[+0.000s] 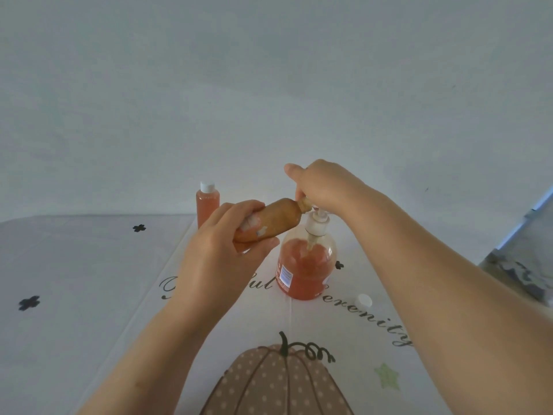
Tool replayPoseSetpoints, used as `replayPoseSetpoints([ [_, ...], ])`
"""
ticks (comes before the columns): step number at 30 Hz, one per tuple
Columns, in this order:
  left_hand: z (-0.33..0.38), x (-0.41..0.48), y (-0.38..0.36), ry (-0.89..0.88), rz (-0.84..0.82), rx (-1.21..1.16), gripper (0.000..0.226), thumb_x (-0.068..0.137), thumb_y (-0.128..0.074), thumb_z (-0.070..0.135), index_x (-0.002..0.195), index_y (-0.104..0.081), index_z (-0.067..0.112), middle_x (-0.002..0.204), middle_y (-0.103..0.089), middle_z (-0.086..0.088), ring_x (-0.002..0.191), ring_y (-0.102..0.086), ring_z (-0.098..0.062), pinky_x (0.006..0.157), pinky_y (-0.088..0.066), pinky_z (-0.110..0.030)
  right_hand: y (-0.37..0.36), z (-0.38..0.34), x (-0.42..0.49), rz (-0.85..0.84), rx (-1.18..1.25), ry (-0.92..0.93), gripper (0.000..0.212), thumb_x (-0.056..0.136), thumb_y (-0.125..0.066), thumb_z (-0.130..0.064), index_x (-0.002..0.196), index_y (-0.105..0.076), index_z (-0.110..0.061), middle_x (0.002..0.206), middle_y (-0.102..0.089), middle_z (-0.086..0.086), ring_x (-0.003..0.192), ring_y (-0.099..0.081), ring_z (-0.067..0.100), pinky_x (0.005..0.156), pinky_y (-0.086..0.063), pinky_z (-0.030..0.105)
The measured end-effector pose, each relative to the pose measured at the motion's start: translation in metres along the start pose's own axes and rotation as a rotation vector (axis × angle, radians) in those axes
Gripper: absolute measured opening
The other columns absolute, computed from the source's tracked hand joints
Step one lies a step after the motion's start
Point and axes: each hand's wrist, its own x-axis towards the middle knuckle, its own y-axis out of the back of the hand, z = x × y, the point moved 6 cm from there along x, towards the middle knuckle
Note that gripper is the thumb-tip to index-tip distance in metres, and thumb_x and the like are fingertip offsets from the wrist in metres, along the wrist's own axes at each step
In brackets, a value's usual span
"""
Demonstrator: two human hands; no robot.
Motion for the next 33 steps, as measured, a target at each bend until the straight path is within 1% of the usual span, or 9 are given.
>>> replayPoseSetpoints([
  [5, -0.002, 0.001, -0.001, 0.025, -0.020, 0.009, 0.043, 0.074, -0.079, 0.030, 0.112, -0.061, 0.035, 0.098, -0.057, 0.025, 0.092, -0.055, 0.006, 0.071, -0.040, -0.003, -0.006, 0.003, 0.001, -0.033, -0.010, -0.010, 0.050, 0.100, -0.027, -0.040, 0.101, -0.067, -0.009, 0.088, -0.067, 0.009, 0.082, -0.061, 0.024, 0.080, -0.046, 0.036],
  [7, -0.004, 0.001, -0.001, 0.040, -0.029, 0.023, 0.042, 0.073, -0.079, 0.030, 0.110, -0.061, 0.037, 0.097, -0.056, 0.026, 0.094, -0.053, 0.007, 0.071, -0.039, -0.002, -0.012, 0.005, 0.003, -0.045, 0.000, -0.025, 0.050, 0.099, -0.027, -0.038, 0.101, -0.068, -0.008, 0.097, -0.070, 0.011, 0.082, -0.060, 0.025, 0.084, -0.047, 0.037],
  [12, -0.004, 0.000, 0.000, 0.049, -0.035, 0.039, 0.042, 0.073, -0.079, 0.032, 0.110, -0.061, 0.038, 0.097, -0.056, 0.027, 0.094, -0.052, 0.008, 0.069, -0.040, -0.005, -0.016, 0.006, 0.003, -0.046, -0.002, -0.027, 0.046, 0.099, -0.028, -0.034, 0.102, -0.066, -0.009, 0.101, -0.068, 0.012, 0.090, -0.062, 0.026, 0.085, -0.047, 0.037],
  [17, 0.002, -0.001, 0.002, 0.012, 0.000, 0.034, 0.045, 0.074, -0.080, 0.029, 0.114, -0.061, 0.034, 0.098, -0.055, 0.027, 0.091, -0.055, 0.005, 0.070, -0.042, -0.008, -0.005, 0.003, 0.002, -0.017, 0.014, -0.033, 0.052, 0.096, -0.030, -0.043, 0.101, -0.070, -0.010, 0.075, -0.060, 0.005, 0.071, -0.057, 0.023, 0.073, -0.045, 0.034],
  [20, 0.003, -0.001, 0.001, -0.013, 0.010, 0.021, 0.046, 0.074, -0.080, 0.027, 0.116, -0.062, 0.029, 0.098, -0.055, 0.024, 0.090, -0.056, 0.001, 0.073, -0.041, -0.005, 0.000, 0.001, 0.001, -0.006, -0.018, -0.014, 0.054, 0.097, -0.030, -0.046, 0.098, -0.071, -0.011, 0.074, -0.063, 0.005, 0.074, -0.061, 0.023, 0.077, -0.048, 0.034],
  [24, 0.002, 0.000, 0.001, 0.003, 0.006, 0.005, 0.046, 0.074, -0.080, 0.028, 0.116, -0.062, 0.030, 0.100, -0.056, 0.023, 0.090, -0.056, 0.003, 0.072, -0.041, -0.005, -0.003, 0.000, 0.002, -0.037, -0.014, -0.022, 0.051, 0.096, -0.031, -0.042, 0.102, -0.070, -0.009, 0.075, -0.062, 0.006, 0.072, -0.057, 0.023, 0.073, -0.045, 0.034],
  [26, 0.001, 0.000, 0.001, 0.018, -0.003, 0.005, 0.046, 0.073, -0.080, 0.028, 0.115, -0.062, 0.032, 0.099, -0.057, 0.024, 0.090, -0.056, 0.003, 0.071, -0.041, -0.007, -0.005, -0.001, -0.001, -0.053, -0.021, -0.013, 0.047, 0.098, -0.031, -0.036, 0.106, -0.068, -0.008, 0.080, -0.062, 0.007, 0.075, -0.057, 0.023, 0.073, -0.044, 0.034],
  [29, -0.003, 0.001, 0.001, 0.051, -0.027, 0.001, 0.043, 0.072, -0.081, 0.028, 0.110, -0.062, 0.038, 0.096, -0.057, 0.026, 0.092, -0.055, 0.006, 0.070, -0.041, -0.005, -0.009, -0.001, -0.006, -0.045, -0.079, 0.042, 0.032, 0.102, -0.032, -0.018, 0.115, -0.059, -0.007, 0.102, -0.062, 0.011, 0.095, -0.061, 0.029, 0.087, -0.050, 0.041],
  [33, -0.005, 0.002, 0.000, 0.066, -0.065, -0.011, 0.042, 0.072, -0.081, 0.026, 0.106, -0.061, 0.040, 0.093, -0.057, 0.026, 0.093, -0.052, 0.011, 0.072, -0.037, 0.000, -0.012, -0.001, -0.007, -0.034, -0.136, 0.072, 0.025, 0.099, -0.037, -0.005, 0.115, -0.057, -0.006, 0.105, -0.060, 0.010, 0.093, -0.058, 0.028, 0.089, -0.052, 0.044],
])
